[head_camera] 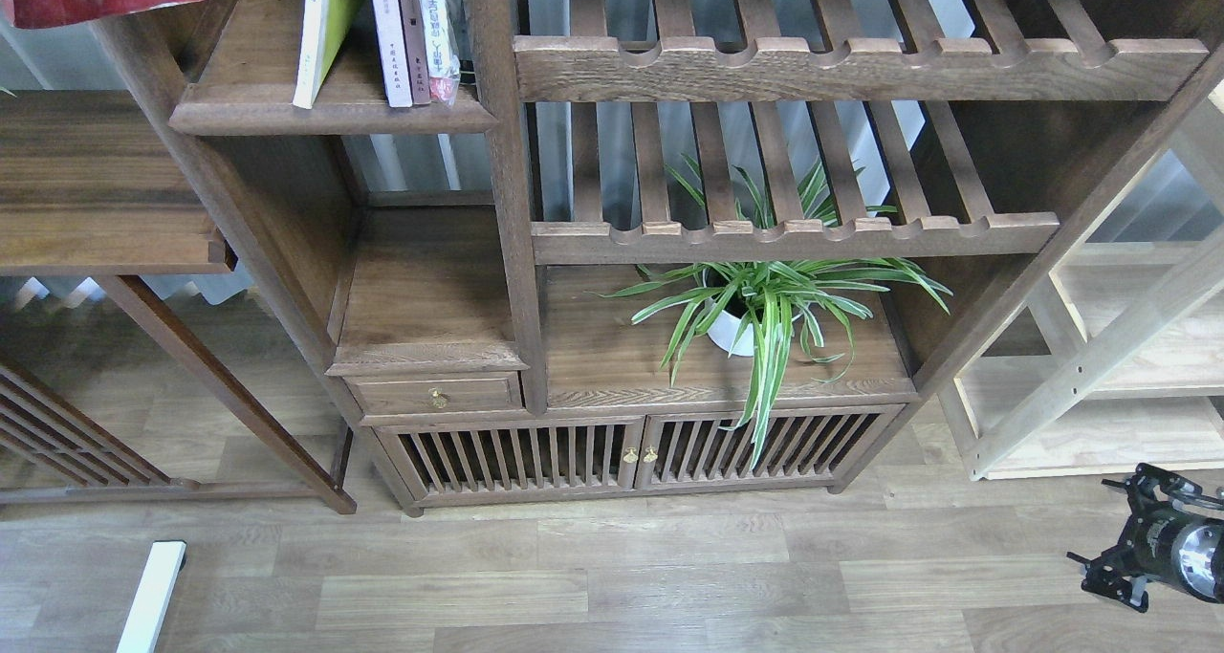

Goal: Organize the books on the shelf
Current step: 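Insert the red book into the upper shelf with the left gripper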

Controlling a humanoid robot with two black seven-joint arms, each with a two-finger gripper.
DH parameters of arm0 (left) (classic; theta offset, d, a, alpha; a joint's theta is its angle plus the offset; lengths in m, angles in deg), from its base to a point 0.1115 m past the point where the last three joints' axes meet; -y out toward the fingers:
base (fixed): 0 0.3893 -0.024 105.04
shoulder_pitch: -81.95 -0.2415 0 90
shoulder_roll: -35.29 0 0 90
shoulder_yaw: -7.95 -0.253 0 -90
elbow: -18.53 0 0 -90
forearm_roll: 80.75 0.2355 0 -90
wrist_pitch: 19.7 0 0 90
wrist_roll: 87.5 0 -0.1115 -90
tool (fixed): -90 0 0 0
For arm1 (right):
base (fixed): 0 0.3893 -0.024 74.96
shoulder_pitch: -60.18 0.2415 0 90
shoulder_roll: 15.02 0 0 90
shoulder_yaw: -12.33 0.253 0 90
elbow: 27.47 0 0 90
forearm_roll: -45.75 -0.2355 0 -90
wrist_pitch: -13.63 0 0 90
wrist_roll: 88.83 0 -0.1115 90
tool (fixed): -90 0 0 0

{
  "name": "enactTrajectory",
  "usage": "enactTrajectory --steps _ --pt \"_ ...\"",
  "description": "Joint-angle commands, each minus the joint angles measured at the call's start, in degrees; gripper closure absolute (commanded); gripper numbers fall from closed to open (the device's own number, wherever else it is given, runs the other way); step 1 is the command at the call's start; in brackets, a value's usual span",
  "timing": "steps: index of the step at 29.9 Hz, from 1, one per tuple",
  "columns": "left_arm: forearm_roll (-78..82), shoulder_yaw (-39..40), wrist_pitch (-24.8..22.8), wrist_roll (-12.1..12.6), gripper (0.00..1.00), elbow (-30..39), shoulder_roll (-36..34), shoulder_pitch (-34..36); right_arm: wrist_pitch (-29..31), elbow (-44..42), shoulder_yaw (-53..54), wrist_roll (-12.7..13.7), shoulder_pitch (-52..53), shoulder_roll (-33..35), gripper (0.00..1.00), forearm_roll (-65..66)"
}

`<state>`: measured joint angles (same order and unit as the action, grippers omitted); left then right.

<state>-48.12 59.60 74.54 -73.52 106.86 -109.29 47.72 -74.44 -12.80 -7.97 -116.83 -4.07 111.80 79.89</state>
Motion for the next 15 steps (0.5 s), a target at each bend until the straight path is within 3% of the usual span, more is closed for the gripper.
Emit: enactTrajectory --steps 1,15 --pt "4.3 -0.1 0.6 -0.2 1.00 -2.3 3.6 0.6 0.0 0.1 0.0 0.0 0.0 0.0 0.00 0.0" --pt "14.0 -0.3 6.7 -2.2 1.00 -10.3 17.7 0.6 0.0 0.2 0.1 0.0 -0.1 0.8 0.00 0.0"
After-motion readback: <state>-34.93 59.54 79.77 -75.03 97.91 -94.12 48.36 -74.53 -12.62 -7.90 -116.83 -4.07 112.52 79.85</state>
